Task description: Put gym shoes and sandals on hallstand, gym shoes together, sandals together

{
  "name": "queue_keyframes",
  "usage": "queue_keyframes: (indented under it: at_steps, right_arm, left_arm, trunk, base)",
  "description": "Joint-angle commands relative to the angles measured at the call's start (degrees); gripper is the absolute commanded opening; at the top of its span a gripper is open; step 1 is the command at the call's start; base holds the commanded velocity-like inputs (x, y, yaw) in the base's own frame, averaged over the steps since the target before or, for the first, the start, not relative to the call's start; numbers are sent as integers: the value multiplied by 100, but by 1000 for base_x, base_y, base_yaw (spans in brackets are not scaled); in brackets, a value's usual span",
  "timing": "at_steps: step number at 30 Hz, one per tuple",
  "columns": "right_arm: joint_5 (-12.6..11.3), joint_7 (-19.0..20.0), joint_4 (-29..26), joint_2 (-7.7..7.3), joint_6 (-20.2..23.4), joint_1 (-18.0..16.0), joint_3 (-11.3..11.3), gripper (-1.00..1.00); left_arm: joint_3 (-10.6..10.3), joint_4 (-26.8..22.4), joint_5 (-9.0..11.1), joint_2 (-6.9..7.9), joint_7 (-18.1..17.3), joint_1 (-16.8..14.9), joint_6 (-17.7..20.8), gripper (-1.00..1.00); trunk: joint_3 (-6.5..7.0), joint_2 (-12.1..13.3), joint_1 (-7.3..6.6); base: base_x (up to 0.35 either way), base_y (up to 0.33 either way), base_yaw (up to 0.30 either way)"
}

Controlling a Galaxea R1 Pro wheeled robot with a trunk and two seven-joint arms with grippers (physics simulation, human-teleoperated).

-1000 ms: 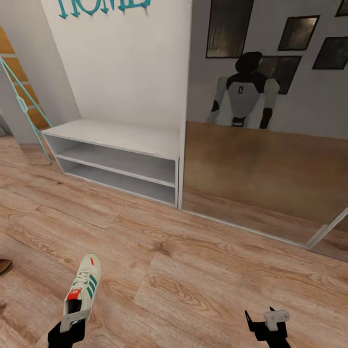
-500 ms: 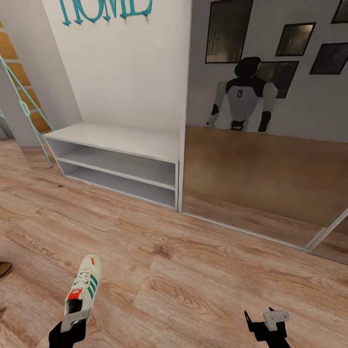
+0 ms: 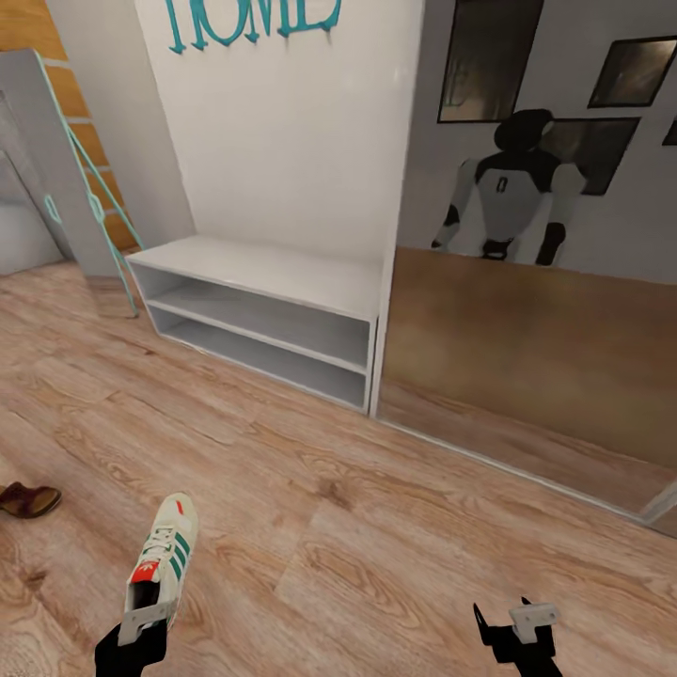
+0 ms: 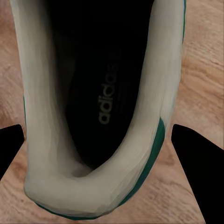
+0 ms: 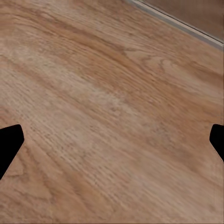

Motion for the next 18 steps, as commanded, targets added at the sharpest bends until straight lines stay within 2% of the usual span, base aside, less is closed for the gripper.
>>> queue_keyframes:
  at_steps: [1,18]
  right_arm:
    - [-2,-6,3,-4,-16,-2,27,100]
    - [-10,-15,-5,14,-9,-2,36,100]
  left_arm:
    - [31,6,-61,-4,5,-6,-24,-100]
    - [39,6,-52,12,5,-4,-24,-100]
  trunk:
    - [-4,-2,1]
    - [-4,-2,1]
  base:
    - [225,-140,277]
    - [261,-157,278]
